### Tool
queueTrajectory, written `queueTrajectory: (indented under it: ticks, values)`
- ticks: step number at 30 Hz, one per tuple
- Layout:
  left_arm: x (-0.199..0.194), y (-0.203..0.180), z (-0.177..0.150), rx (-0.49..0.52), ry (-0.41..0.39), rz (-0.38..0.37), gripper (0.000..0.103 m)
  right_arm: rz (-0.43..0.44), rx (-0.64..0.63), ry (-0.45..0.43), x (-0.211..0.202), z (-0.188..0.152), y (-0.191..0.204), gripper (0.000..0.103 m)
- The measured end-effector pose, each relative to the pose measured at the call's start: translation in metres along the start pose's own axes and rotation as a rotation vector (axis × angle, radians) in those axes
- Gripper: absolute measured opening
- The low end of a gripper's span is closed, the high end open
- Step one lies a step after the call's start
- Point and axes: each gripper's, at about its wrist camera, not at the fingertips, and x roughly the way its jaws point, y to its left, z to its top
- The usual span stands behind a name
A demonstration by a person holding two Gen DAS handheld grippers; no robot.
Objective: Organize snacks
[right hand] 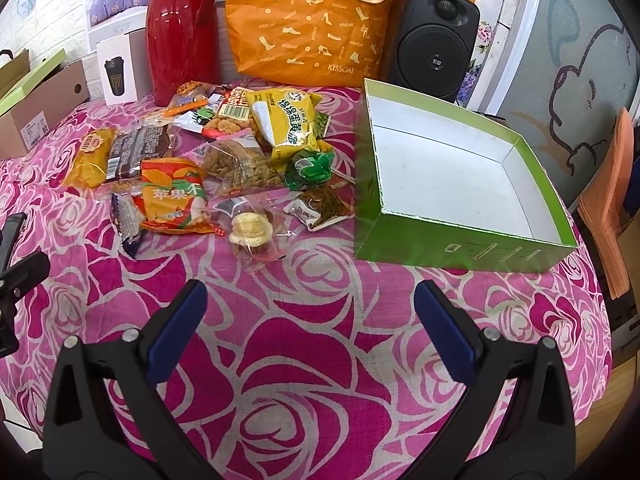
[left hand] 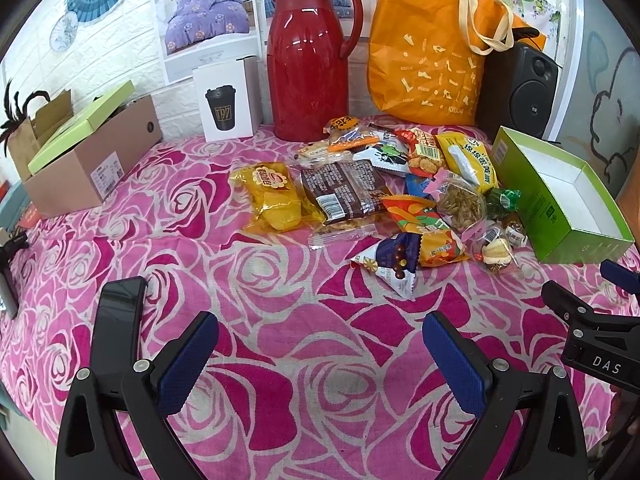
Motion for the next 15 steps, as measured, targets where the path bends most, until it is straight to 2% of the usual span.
queueTrajectory:
  ticks: [13, 15]
  values:
    - [0.008, -0.002, 0.004, 0.0, 0.017, -0.011, 0.103, 0.009, -0.006, 0.025, 0.011, 0.001, 0.001, 0.103]
    - [0.012, 0.0, 0.005, -0.007, 0.028, -0.022, 0.103, 0.036, -0.002, 0.0, 0.012, 0.001, -0.002, 0.103]
